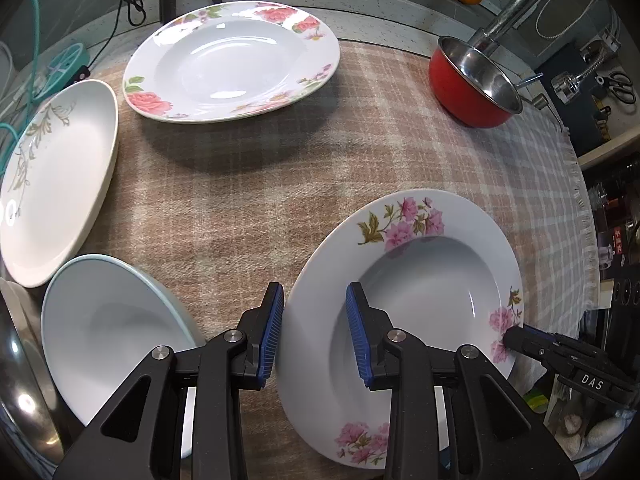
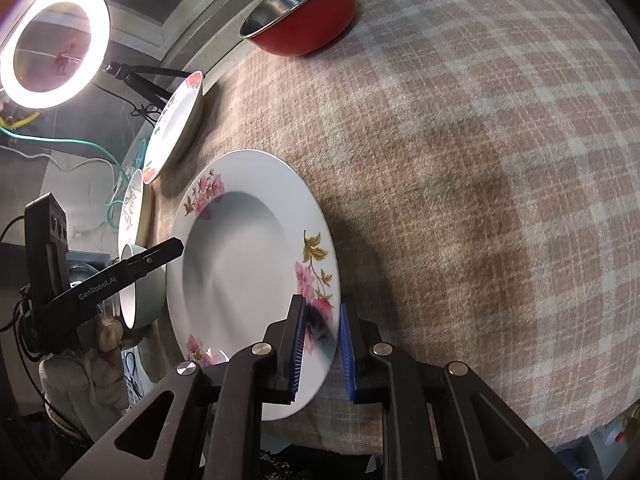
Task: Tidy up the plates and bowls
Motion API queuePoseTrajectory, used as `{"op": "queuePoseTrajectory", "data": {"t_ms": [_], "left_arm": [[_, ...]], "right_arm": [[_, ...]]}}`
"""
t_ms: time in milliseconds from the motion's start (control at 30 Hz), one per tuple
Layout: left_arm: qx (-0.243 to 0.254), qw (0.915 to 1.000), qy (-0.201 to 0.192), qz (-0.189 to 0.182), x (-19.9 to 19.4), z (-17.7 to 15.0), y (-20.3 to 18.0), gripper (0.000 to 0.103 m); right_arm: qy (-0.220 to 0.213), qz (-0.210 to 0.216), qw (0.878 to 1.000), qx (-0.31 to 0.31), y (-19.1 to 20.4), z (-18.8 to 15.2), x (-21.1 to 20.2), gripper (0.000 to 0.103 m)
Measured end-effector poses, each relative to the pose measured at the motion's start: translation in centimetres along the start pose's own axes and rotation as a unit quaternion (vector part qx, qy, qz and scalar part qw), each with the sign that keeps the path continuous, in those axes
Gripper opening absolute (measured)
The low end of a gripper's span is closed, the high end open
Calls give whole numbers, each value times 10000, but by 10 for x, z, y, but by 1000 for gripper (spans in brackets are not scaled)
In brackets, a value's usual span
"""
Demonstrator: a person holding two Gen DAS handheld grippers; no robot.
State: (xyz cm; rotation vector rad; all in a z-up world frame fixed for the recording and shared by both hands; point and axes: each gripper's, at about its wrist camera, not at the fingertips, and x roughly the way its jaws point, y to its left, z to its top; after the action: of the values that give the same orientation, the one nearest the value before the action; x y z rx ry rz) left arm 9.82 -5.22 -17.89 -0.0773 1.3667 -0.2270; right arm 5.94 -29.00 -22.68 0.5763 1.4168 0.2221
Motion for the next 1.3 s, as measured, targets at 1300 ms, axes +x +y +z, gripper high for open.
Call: {"op": "queuePoseTrajectory", "data": {"t_ms": [1300], "left_arm": [[36,9993,-364,67,-18,1,2,30]], "right_arm": [[-328,-424,9979,-365,12,-1,-25,24]]}}
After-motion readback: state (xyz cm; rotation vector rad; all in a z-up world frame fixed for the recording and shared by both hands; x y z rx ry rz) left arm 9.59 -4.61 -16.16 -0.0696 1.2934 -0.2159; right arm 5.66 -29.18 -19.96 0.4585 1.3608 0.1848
